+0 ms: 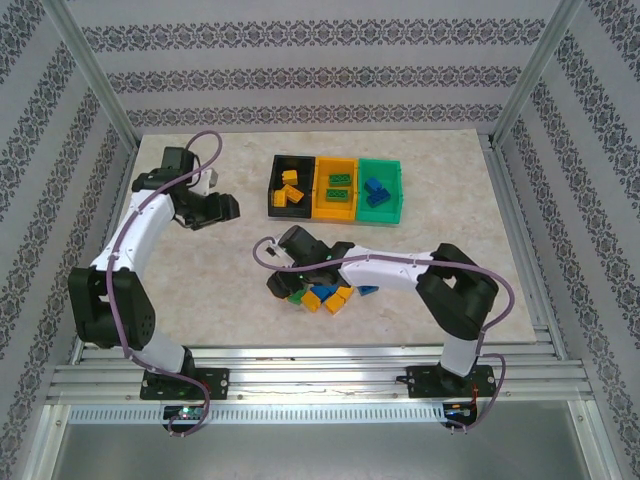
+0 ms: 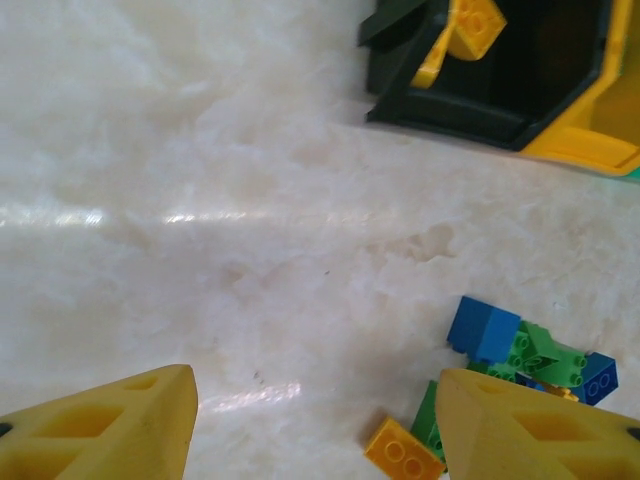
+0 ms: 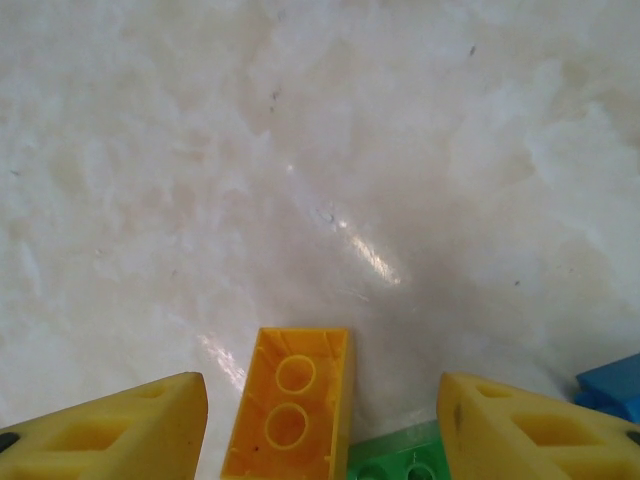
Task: Sort the legos into containers by color
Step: Pick up the lego from the bottom-center of the table.
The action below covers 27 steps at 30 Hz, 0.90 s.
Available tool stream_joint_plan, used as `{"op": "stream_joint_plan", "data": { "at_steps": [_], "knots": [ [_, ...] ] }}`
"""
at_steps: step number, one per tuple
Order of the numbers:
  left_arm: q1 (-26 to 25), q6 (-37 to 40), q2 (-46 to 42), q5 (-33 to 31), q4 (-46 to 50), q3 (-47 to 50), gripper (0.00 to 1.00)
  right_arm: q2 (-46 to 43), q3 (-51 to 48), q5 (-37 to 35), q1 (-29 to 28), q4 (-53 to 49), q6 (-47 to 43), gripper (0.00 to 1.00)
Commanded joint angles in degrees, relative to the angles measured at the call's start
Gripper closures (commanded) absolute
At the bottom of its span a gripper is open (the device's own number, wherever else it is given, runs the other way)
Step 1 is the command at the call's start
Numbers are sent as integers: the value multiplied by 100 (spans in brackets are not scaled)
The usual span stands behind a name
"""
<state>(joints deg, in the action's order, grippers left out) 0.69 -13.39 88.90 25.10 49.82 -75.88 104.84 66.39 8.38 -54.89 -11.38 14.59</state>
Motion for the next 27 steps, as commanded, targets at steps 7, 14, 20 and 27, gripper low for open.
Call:
{"op": "stream_joint_plan", "data": {
  "at_steps": [7,14,20,27],
  "knots": [
    [195,114,-227,87,-254,487,36,695,747,149,-218,-699,-295,37],
    [204,99,-357,27,-513,791,36,889,805,-155,-325,-999,-339,42],
    [212,13,-399,132,-772,1091,36,951,900,-334,-389,-1139,-417,59],
    [213,6,-434,131,-878,1145,36,882,1175,-363,-361,-969,-490,69]
  ]
}}
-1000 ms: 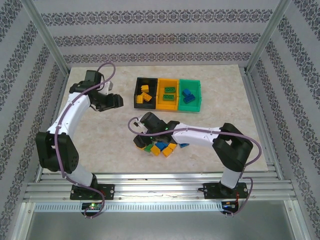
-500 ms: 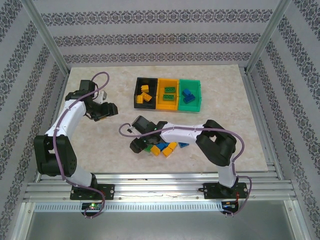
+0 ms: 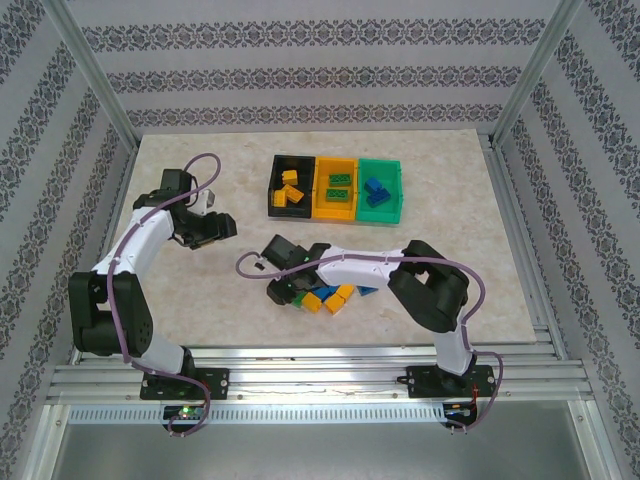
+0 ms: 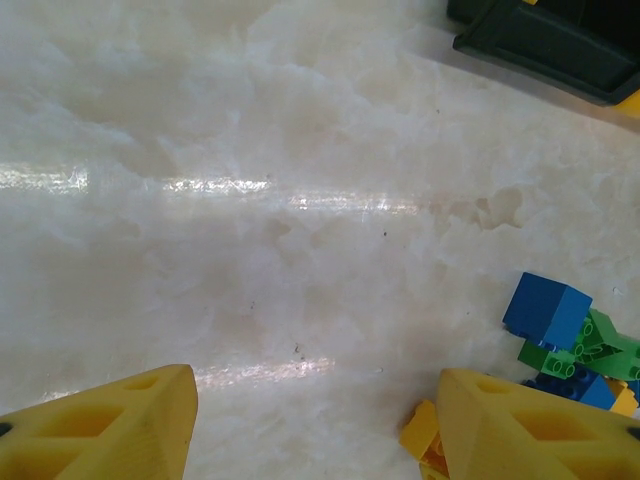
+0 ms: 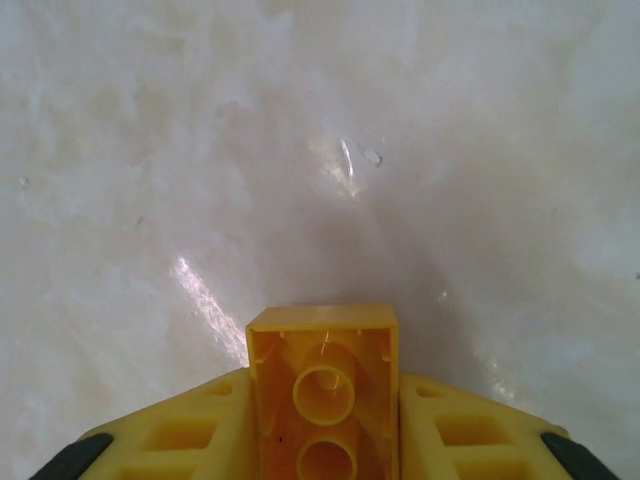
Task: Sort the legos into containers by color
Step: Pick up the lego from the bottom-center of the table, then place the lego in the container.
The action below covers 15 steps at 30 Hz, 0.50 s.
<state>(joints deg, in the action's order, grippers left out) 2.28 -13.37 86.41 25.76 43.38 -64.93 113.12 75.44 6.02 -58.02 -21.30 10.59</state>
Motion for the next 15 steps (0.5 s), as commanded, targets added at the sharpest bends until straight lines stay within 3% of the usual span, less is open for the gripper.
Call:
{"op": "stream_joint_plan", "data": {
  "at_steps": [1,15],
  "knots": [
    [52,17,-174,46,-230,50,36,52,331,-111,-21,78,-106,70],
    [53,42,-161,-53,-237,119,36,163,1717,137,1354,617,445,70]
  ]
}}
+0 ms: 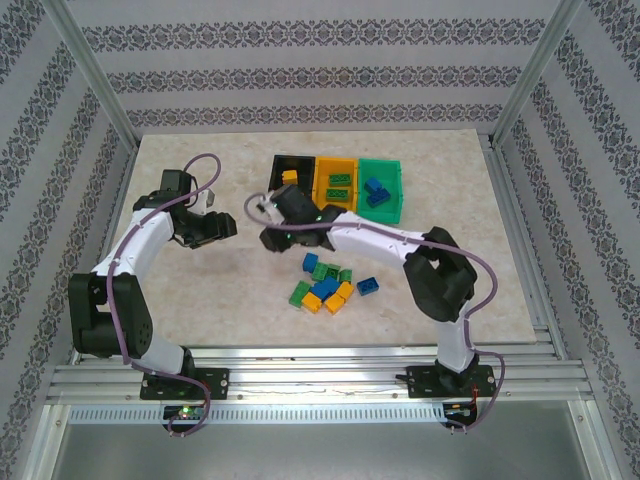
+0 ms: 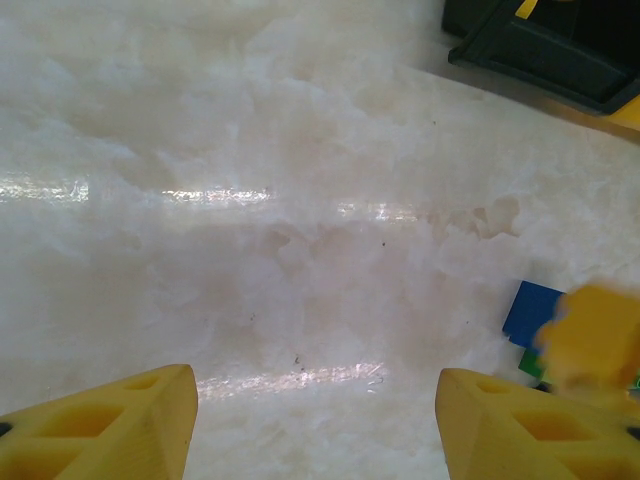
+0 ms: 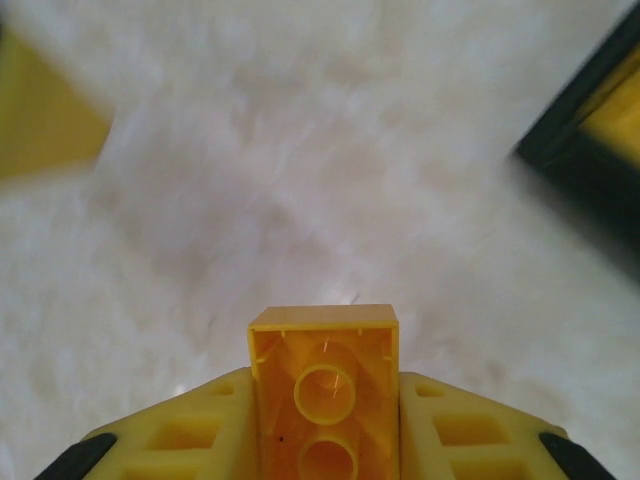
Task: Sort the legos into containers by color
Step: Place the lego in the container.
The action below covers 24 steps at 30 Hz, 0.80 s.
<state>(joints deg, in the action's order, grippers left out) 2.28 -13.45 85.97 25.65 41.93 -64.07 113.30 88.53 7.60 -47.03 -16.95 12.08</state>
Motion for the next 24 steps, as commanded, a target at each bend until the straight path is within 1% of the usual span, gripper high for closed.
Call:
{"op": "stream_joint_plan", "data": {
  "at_steps": [1,4,5,6,7,8,10,12,15,21,24],
  "knots": [
    [53,58,-127,-49,-81,35,36,272,606,-21,404,166,380,70],
    [60,53,-132,-52,-88,44,36,578,1051,-42,805,226,656,69],
    [53,53,-141,-45,-89,44,36,678,1190,-11,933,284,777,66],
    [58,53,-132,-43,-89,49,36,774,1337,-32,1010,271,869,58],
    [53,53,-131,-45,-91,53,36,888,1552,-64,1076,164,911,47],
    [53,53,-127,-36,-97,57,36,987,1789,-91,1114,14,903,42],
    [58,51,-133,-17,-91,69,36,1011,1912,-124,1141,-60,854,39],
    [57,51,-142,-7,-98,72,36,859,1687,-104,1118,101,853,37],
    [53,55,-123,-16,-116,76,36,553,1097,-11,1084,363,867,37],
    [53,27,13,137,-142,77,36,-363,-550,-123,971,946,848,37],
    [53,-24,109,279,-185,75,36,-808,-1163,-169,975,1147,867,36]
  ]
}}
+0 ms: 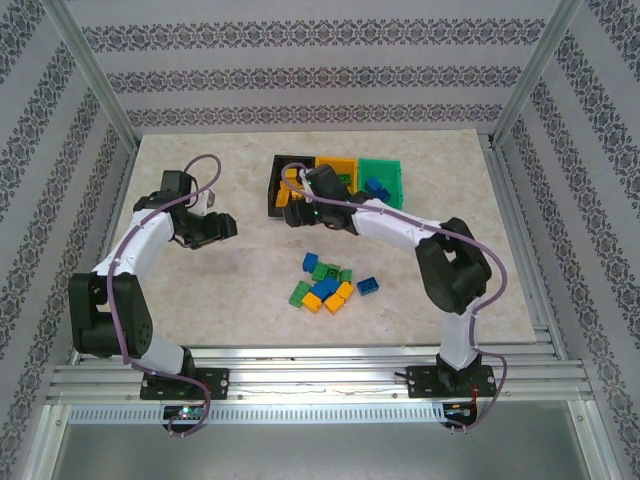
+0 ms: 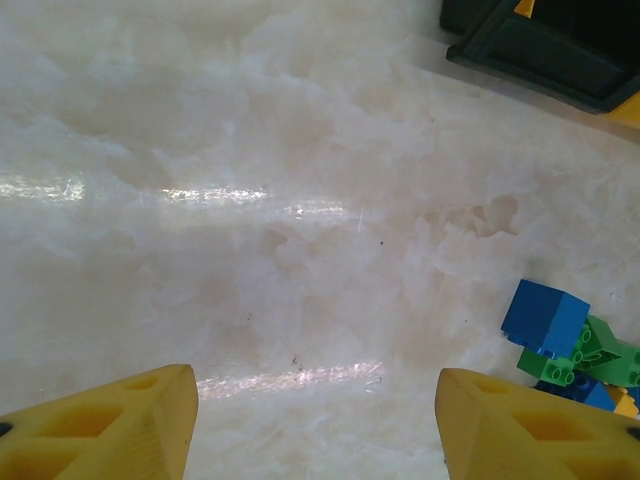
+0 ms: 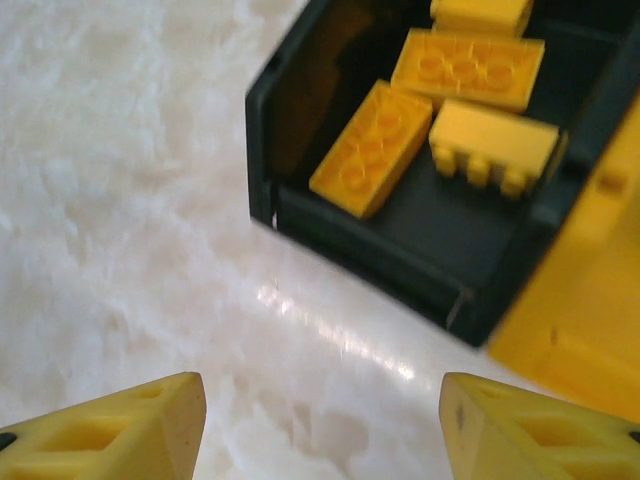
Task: Sort the legos into containers by color
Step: Place the lego in the container, then pick up the lego from the center of the table.
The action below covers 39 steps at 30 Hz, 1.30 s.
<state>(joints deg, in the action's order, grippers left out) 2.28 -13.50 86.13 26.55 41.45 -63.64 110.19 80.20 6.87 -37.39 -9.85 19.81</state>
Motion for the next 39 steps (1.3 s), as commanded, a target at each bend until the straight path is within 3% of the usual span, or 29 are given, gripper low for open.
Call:
{"op": "stream_joint_plan", "data": {
  "at_steps": [1,15,23,27,31,39],
  "knots": [
    [53,-44,126,263,-150,32,36,-639,-509,-132,8,468,90,36],
    [-272,-187,418,513,-178,96,38,-2218,-2834,-458,121,1452,666,33],
    [-1259,-543,663,251,-244,-43,39,-3082,-3576,-648,536,1466,944,33],
    [-1822,-893,774,100,-454,-100,39,-3487,-3983,-667,1129,1237,1248,33],
    [-2280,-1193,926,39,-720,-164,38,-3961,-4523,-25,2043,1327,1433,33],
    [-3168,-1360,1627,-292,-574,-802,37,-4805,-5138,894,3495,627,741,32]
  ]
}}
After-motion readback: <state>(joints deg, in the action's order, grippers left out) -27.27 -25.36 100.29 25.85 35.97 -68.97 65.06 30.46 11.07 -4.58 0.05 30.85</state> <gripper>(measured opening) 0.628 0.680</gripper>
